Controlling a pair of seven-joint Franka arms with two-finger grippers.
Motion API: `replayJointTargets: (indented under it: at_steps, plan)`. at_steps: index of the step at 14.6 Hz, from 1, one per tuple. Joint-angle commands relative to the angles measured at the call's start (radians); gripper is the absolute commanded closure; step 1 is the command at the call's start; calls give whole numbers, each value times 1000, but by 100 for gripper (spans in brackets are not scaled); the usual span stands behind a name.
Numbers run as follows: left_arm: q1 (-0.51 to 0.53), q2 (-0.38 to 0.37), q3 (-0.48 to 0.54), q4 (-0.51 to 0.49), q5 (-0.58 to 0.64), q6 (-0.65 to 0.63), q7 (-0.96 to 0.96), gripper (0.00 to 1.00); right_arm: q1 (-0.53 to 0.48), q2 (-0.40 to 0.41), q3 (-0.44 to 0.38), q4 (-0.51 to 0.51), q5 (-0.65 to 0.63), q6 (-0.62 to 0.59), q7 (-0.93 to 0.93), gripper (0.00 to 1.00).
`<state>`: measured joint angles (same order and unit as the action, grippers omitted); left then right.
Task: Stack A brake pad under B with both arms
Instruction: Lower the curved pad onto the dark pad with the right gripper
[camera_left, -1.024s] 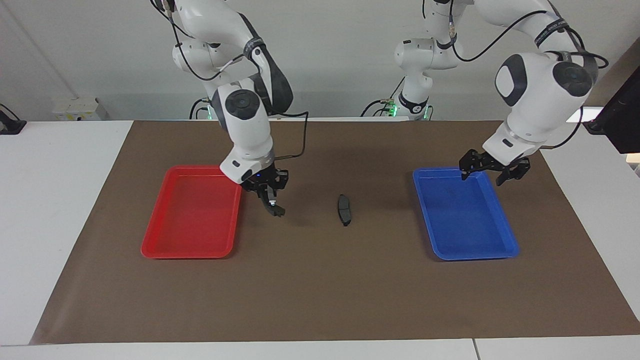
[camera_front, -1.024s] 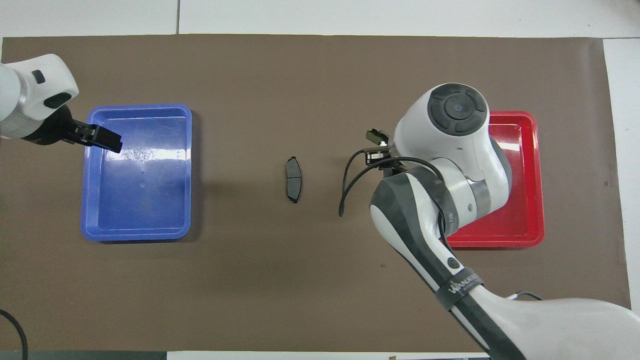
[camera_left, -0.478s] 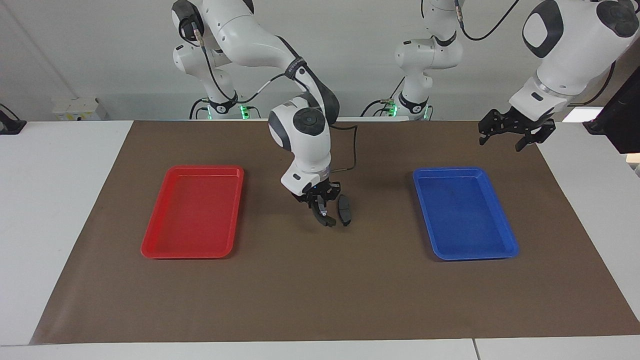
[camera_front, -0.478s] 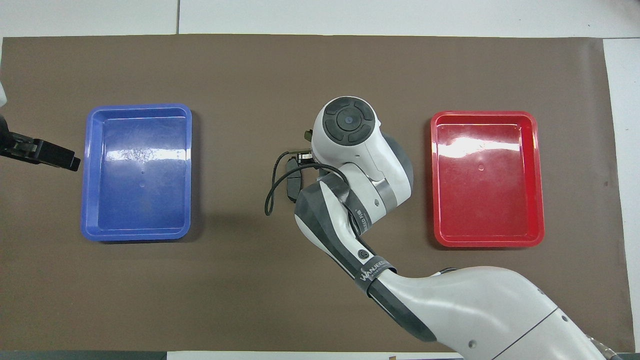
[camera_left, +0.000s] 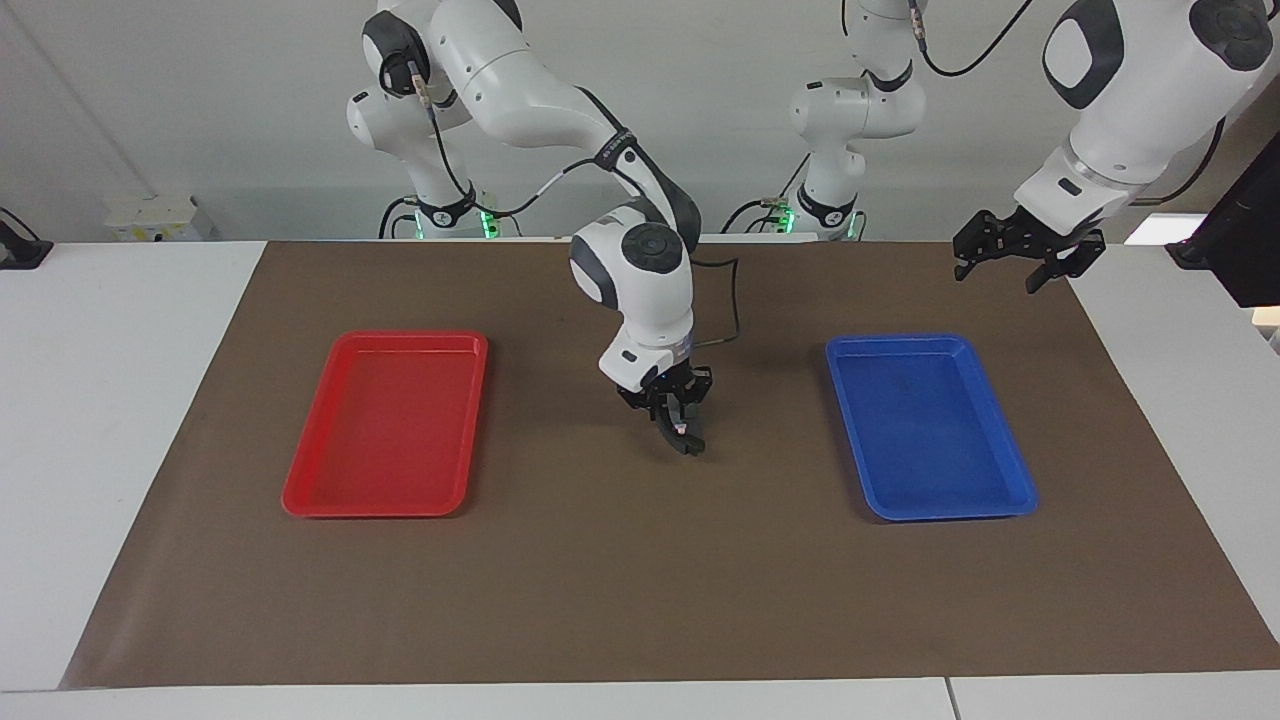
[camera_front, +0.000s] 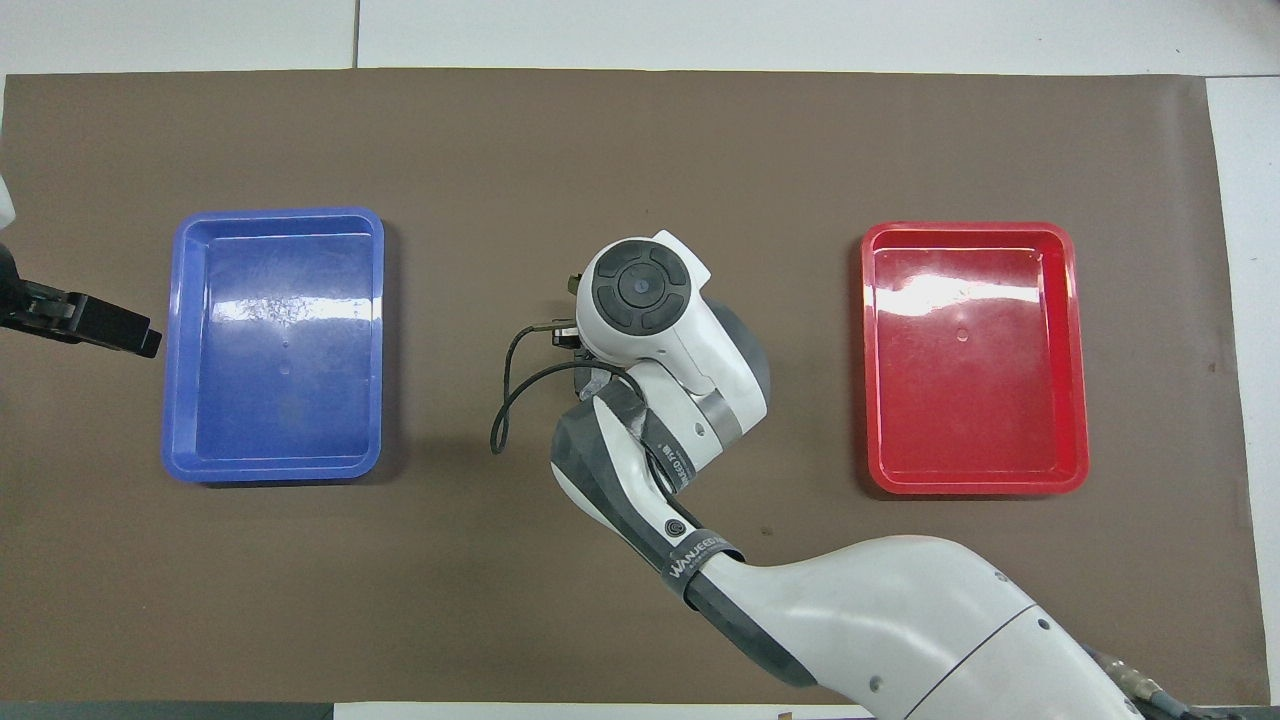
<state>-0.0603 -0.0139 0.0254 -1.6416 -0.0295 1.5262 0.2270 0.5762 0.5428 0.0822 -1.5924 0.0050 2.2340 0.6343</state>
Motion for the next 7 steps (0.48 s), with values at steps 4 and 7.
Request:
replayJointTargets:
  at_steps: [4, 7]
  plan:
    - [4, -28, -1, -30, -3, 32, -37, 2, 5, 8, -1, -40, 0, 70, 38, 100]
    - [0, -28, -1, -30, -3, 37, -135, 2, 7, 6, -1, -58, 0, 85, 45, 100]
